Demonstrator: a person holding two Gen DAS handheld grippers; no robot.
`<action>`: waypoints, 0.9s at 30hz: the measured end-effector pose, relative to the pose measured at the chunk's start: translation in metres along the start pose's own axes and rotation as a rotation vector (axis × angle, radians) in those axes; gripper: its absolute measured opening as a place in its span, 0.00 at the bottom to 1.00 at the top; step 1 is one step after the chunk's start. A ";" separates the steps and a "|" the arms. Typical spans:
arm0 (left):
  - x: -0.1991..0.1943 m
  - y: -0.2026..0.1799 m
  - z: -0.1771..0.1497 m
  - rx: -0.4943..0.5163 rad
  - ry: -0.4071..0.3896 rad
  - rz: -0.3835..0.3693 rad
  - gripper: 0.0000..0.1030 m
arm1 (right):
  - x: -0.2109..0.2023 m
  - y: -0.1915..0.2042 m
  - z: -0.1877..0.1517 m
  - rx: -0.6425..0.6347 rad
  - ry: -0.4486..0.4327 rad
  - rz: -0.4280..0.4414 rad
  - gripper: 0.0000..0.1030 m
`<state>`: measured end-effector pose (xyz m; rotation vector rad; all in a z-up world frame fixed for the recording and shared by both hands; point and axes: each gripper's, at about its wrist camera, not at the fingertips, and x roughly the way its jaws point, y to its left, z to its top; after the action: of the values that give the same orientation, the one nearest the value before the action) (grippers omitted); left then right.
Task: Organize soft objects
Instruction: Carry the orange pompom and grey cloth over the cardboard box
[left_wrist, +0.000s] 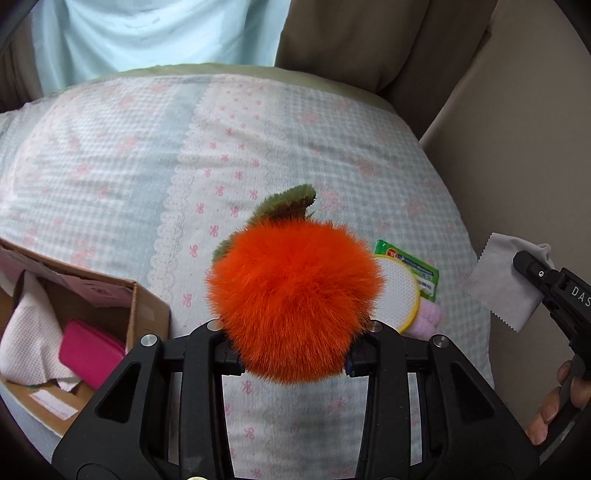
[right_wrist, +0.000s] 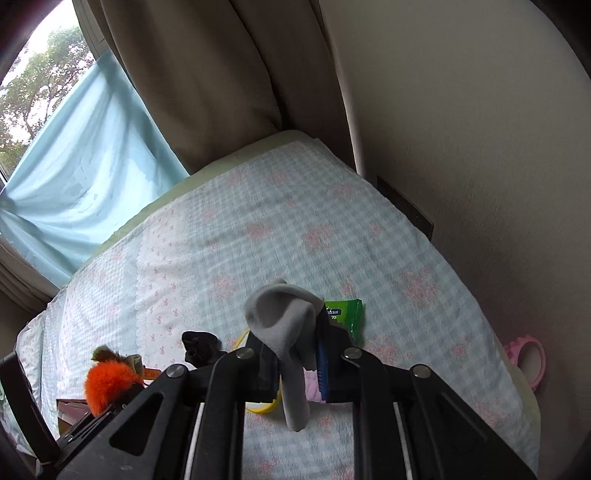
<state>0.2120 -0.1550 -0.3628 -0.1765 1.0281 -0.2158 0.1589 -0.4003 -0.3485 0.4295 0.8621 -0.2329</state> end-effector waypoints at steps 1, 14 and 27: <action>-0.013 -0.001 0.003 0.001 -0.015 -0.001 0.31 | -0.010 0.003 0.003 -0.009 -0.009 0.002 0.14; -0.187 0.039 0.026 -0.013 -0.144 0.059 0.31 | -0.149 0.073 0.033 -0.191 -0.060 0.089 0.14; -0.258 0.164 0.023 -0.059 -0.144 0.142 0.31 | -0.171 0.214 -0.017 -0.388 0.021 0.258 0.14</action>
<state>0.1191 0.0712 -0.1783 -0.1693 0.9005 -0.0434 0.1179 -0.1973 -0.1677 0.1767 0.8398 0.1767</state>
